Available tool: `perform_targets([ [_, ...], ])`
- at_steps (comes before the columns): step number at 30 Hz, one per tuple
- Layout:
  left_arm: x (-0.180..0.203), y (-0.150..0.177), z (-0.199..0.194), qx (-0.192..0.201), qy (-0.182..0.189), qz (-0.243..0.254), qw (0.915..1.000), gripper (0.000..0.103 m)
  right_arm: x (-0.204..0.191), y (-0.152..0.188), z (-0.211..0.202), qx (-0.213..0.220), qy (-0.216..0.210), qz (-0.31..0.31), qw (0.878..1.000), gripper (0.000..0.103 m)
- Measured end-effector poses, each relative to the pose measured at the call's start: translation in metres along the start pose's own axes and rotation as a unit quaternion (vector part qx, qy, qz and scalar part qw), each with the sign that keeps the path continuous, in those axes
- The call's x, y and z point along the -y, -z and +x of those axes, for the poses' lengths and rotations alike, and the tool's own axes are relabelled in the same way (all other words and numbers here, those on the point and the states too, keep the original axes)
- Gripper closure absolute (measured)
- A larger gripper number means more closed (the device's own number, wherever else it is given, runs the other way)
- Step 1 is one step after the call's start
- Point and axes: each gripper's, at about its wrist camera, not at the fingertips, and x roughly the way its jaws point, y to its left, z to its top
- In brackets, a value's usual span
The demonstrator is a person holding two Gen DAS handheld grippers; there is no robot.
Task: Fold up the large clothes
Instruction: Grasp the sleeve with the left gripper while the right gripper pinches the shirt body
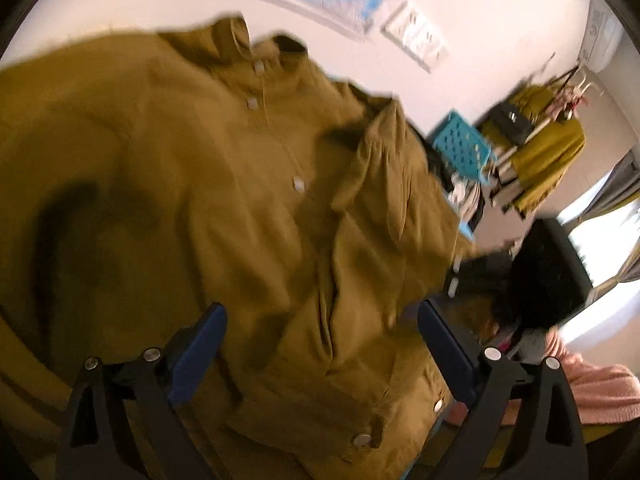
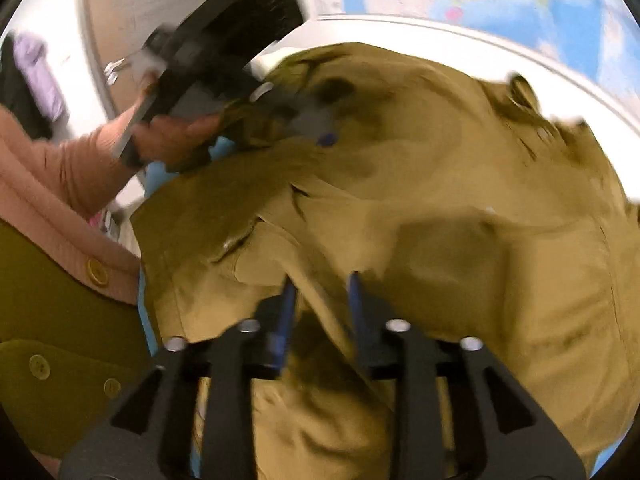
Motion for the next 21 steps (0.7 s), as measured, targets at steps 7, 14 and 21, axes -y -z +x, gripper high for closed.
perform_targets([
  [7, 0.019, 0.016, 0.027, -0.057, -0.053, 0.068, 0.9947, 0.011, 0.094, -0.02, -0.062, 0.065, 0.161, 0.123, 0.977, 0.039],
  [14, 0.03, 0.026, 0.027, -0.051, -0.098, 0.109, 0.9879, 0.08, 0.18, -0.025, -0.051, 0.03, 0.248, 0.2, 0.948, 0.036],
  [21, 0.032, -0.034, -0.029, 0.076, -0.212, 0.138, 0.9645, 0.092, 0.18, -0.024, -0.087, 0.103, 0.224, 0.22, 0.944, 0.042],
])
